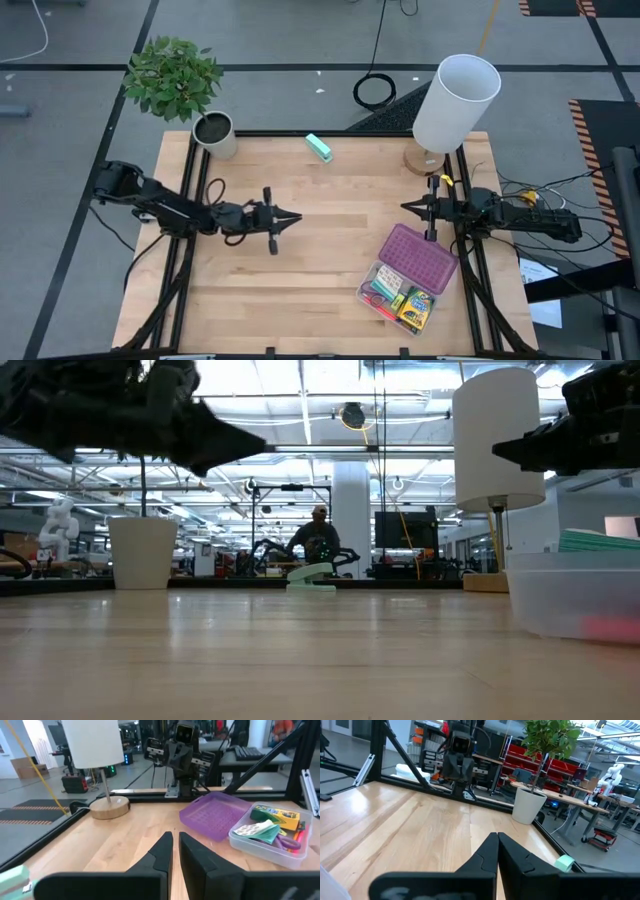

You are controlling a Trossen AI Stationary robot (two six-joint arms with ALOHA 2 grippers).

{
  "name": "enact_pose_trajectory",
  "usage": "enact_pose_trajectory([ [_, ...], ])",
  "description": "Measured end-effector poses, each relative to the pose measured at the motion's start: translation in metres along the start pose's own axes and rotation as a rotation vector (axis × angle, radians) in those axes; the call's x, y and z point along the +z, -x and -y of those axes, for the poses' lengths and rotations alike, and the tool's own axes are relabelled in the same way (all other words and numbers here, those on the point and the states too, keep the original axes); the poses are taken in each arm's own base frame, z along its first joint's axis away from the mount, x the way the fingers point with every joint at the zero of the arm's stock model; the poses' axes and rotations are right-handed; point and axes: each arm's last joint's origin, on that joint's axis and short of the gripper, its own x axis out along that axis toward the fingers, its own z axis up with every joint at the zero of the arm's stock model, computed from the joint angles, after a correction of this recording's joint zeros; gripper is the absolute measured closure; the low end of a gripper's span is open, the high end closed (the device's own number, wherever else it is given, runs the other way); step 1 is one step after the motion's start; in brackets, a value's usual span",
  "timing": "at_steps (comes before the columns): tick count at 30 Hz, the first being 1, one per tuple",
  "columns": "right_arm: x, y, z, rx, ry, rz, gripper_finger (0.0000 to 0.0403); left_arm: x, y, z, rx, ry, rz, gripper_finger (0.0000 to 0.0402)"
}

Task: Pack school essentials
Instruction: Return to Home Position

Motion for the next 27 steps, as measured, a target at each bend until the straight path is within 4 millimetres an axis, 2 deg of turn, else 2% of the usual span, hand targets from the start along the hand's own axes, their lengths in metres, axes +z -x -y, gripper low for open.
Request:
enact_pose_trajectory([
  [7,0.000,0.000,0.000,0.000,0.000,0.000,0.0403,-0.018,0.031,-0.009,0.003,0.046,0.017,0.0367],
  [17,0.000,0.000,0.000,0.000,0.000,0.000,0.0403,-0.028,0.078,-0.021,-0.099,0.080,0.075,0.0367],
  [27,0.000,0.000,0.000,-0.001,0.000,-0.005,0.0403,-0.023,0.094,-0.019,-0.211,0.015,0.038,0.0367],
])
